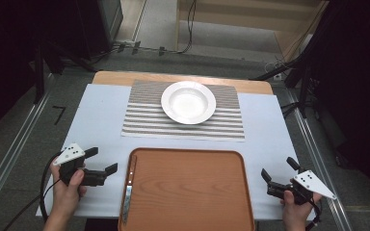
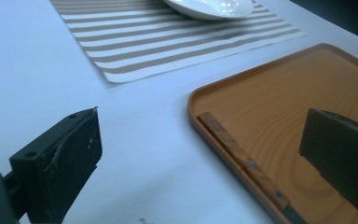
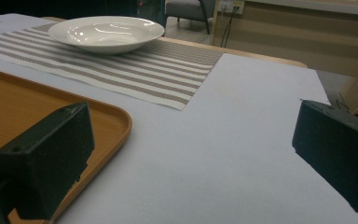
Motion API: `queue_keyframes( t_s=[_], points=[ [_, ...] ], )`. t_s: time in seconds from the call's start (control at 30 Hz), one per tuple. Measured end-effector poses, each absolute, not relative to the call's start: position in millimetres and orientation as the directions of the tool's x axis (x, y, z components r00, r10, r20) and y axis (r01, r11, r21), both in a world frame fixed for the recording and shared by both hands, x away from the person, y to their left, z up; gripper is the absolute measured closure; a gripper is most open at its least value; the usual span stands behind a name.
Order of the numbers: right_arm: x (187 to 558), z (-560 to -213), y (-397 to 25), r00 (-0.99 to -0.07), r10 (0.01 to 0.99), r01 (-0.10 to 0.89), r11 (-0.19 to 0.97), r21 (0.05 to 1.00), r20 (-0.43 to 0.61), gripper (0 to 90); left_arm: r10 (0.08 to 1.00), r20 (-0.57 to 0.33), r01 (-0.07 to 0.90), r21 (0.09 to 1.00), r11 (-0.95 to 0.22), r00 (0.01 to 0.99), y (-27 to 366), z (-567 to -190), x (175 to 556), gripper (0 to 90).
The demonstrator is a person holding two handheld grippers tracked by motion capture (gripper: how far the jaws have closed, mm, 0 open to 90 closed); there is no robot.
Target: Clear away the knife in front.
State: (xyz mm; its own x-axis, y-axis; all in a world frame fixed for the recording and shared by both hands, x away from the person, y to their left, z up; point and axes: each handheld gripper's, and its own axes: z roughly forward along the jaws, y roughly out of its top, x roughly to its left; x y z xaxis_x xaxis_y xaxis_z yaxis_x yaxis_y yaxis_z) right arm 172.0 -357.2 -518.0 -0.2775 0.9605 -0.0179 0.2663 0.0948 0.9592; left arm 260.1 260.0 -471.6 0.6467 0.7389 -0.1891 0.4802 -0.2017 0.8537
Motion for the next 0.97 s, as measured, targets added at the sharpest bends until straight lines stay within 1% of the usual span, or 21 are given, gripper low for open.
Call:
queue_keyframes(
  t_s=[0.3,0.53,0.57,0.6,0.63,0.67,0.73,0.83,0.97],
  points=[
    [172.1,-518.0,-357.8,-0.276,0.961,0.265,0.093,0.96,-0.017,0.0,0.774,-0.159,0.45,0.875,-0.177,0.613,291.3,-472.3,256.8,0.0],
    [172.0,-518.0,-358.4,-0.269,0.963,0.266,0.089,0.96,-0.015,0.0,0.805,-0.159,0.422,0.899,-0.122,0.571,321.1,-477.2,253.2,0.0],
    [171.9,-518.1,-358.3,-0.269,0.963,0.268,0.087,0.96,-0.012,0.0,0.805,-0.159,0.422,0.899,-0.122,0.571,321.1,-477.2,253.2,0.0],
    [171.9,-518.1,-358.5,-0.269,0.963,0.267,0.086,0.96,-0.012,0.0,0.794,-0.15,0.393,0.912,-0.12,0.589,325.5,-478.7,250.2,0.0],
    [171.9,-518.1,-358.5,-0.269,0.963,0.267,0.086,0.96,-0.012,0.0,0.794,-0.15,0.393,0.912,-0.12,0.589,325.5,-478.7,250.2,0.0],
    [172.0,-518.1,-358.8,-0.266,0.964,0.266,0.084,0.96,-0.01,0.0,0.795,-0.126,0.368,0.921,-0.128,0.593,325.9,-483.5,247.9,0.0],
    [172.2,-518.0,-359.1,-0.266,0.964,0.266,0.085,0.96,-0.011,0.0,0.786,-0.148,0.377,0.919,-0.116,0.6,325.1,-491.5,249.0,0.0],
    [172.1,-518.1,-358.7,-0.269,0.963,0.268,0.085,0.96,-0.01,0.0,0.785,-0.128,0.367,0.921,-0.134,0.606,320.8,-493.4,248.7,0.0],
    [172.0,-518.1,-359.1,-0.269,0.963,0.266,0.086,0.96,-0.012,0.0,0.777,-0.133,0.38,0.914,-0.145,0.616,319.1,-496.0,249.8,0.0]
  ],
)
